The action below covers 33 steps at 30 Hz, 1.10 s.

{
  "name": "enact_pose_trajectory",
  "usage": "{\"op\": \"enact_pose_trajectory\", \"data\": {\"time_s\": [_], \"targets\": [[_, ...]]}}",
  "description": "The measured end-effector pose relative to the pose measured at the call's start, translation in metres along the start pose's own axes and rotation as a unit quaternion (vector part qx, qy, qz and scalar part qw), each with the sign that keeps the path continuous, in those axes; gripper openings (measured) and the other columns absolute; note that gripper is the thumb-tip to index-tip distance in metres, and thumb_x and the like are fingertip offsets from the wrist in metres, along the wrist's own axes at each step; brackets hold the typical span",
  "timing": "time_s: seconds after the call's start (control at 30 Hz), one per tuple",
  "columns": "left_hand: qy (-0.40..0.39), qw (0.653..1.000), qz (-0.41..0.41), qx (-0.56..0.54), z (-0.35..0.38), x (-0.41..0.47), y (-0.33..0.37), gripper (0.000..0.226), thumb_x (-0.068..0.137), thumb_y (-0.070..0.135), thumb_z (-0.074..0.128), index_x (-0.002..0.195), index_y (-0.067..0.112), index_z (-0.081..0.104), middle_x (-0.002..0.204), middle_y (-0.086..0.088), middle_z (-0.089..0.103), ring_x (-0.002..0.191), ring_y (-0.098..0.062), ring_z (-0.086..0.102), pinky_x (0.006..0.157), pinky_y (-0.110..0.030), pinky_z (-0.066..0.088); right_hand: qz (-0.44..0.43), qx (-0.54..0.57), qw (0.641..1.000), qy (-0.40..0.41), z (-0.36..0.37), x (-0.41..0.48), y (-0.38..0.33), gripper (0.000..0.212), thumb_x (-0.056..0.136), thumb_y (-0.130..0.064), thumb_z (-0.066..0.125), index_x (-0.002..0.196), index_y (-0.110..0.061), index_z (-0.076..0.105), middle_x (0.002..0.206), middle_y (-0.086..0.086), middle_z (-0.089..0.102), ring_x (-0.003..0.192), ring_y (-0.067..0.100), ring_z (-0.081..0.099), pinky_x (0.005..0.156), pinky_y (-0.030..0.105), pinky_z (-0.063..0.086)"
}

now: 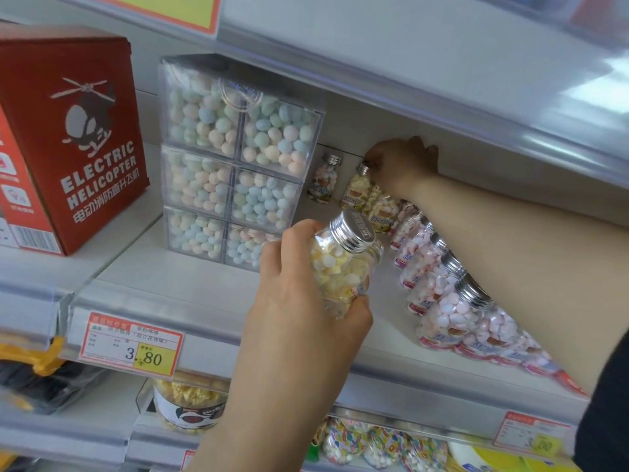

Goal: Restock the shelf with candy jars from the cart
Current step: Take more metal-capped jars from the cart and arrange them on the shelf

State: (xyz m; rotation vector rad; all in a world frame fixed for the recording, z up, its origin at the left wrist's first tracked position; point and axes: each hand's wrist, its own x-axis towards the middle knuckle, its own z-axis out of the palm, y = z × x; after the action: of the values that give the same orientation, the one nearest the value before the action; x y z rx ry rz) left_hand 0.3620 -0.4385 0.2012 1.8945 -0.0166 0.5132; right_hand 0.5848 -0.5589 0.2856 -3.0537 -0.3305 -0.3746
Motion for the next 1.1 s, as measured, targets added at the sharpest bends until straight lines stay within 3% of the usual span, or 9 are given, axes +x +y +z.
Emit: {"op": "enact_pose_trajectory", "data": {"time_s": [0.17,0.27,0.4,0.6,0.77,0.87,0.93,1.0,1.1], "targets": [[-0.002,1.0,-0.001,0.004,0.001,-0.001,-0.001,0.073,0.08,0.043,0.075,0.103,0.065,0.01,0.113,0.026,0.036,0.086,0.002,0.055,0.063,-0.013,0.047,0.015,0.05,0.999,-0.007,-0.005,-0.009,-0.003,0.037,0.107,-0.023,0.038,0.136,-0.007,0.054,0.134,0.013,0.058,0.125,0.028,0.05,0.044,0.004,0.024],[-0.005,1.0,-0.001,0.003,0.001,0.0,-0.002,0.072,0.08,0.04,0.075,0.105,0.064,0.011,0.115,0.026,0.036,0.089,0.003,0.053,0.065,-0.014,0.047,0.058,0.109,0.992,-0.009,-0.013,-0.026,-0.002,0.042,0.106,-0.023,0.042,0.134,0.006,0.053,0.112,0.023,0.064,0.126,0.033,0.052,0.036,0.005,0.026],[-0.01,1.0,-0.005,0.005,0.002,0.001,-0.003,0.069,0.08,0.037,0.075,0.113,0.058,0.018,0.119,0.022,0.036,0.09,0.0,0.054,0.067,-0.014,0.046,0.068,0.092,0.993,-0.03,-0.02,-0.039,0.008,0.039,0.103,-0.017,0.047,0.136,0.003,0.049,0.138,0.02,0.053,0.127,0.028,0.05,0.041,-0.001,0.026],[-0.006,1.0,-0.009,0.014,0.004,0.001,-0.006,0.069,0.08,0.036,0.076,0.127,0.047,0.026,0.12,0.02,0.037,0.089,-0.002,0.054,0.066,-0.013,0.045,0.091,0.076,0.992,-0.043,-0.013,-0.034,0.012,0.03,0.101,-0.011,0.049,0.129,-0.003,0.057,0.132,0.013,0.058,0.121,0.025,0.054,0.041,0.012,0.021],[-0.007,1.0,-0.003,0.015,0.004,0.0,-0.005,0.066,0.08,0.034,0.076,0.113,0.056,0.022,0.116,0.02,0.037,0.084,-0.005,0.056,0.066,-0.024,0.051,0.057,0.058,0.997,-0.012,-0.009,-0.034,0.02,0.031,0.097,-0.015,0.058,0.128,-0.011,0.058,0.132,0.007,0.058,0.121,0.021,0.051,0.047,0.002,0.018],[-0.007,1.0,-0.007,0.014,0.004,0.0,-0.005,0.067,0.081,0.034,0.075,0.12,0.051,0.024,0.118,0.019,0.037,0.086,-0.005,0.056,0.067,-0.023,0.051,0.044,0.072,0.996,-0.006,-0.013,-0.041,0.016,0.035,0.099,-0.014,0.055,0.133,-0.005,0.054,0.134,0.013,0.057,0.123,0.024,0.052,0.049,-0.004,0.023],[-0.005,1.0,-0.012,-0.001,0.003,0.0,-0.004,0.068,0.081,0.034,0.076,0.126,0.047,0.028,0.12,0.018,0.041,0.09,-0.006,0.057,0.07,-0.025,0.052,0.044,0.103,0.994,-0.002,-0.016,-0.048,0.01,0.035,0.101,-0.018,0.052,0.131,0.0,0.056,0.133,0.02,0.059,0.122,0.03,0.055,0.055,0.004,0.036],[0.002,0.999,-0.016,-0.033,0.001,-0.001,-0.004,0.067,0.08,0.034,0.077,0.129,0.045,0.032,0.121,0.016,0.046,0.095,-0.006,0.058,0.074,-0.027,0.053,0.018,0.143,0.99,0.004,-0.018,-0.056,0.002,0.033,0.1,-0.023,0.054,0.118,0.002,0.063,0.12,0.024,0.065,0.112,0.036,0.061,0.075,0.024,0.048],[0.008,0.997,-0.027,-0.071,-0.002,-0.004,-0.005,0.068,0.079,0.035,0.079,0.123,0.053,0.03,0.121,0.016,0.053,0.101,-0.007,0.06,0.078,-0.023,0.05,-0.058,0.115,0.991,-0.043,-0.021,-0.069,-0.009,0.036,0.097,-0.037,0.056,0.103,-0.003,0.069,0.098,0.017,0.071,0.091,0.031,0.066,0.076,0.033,0.051]]}}
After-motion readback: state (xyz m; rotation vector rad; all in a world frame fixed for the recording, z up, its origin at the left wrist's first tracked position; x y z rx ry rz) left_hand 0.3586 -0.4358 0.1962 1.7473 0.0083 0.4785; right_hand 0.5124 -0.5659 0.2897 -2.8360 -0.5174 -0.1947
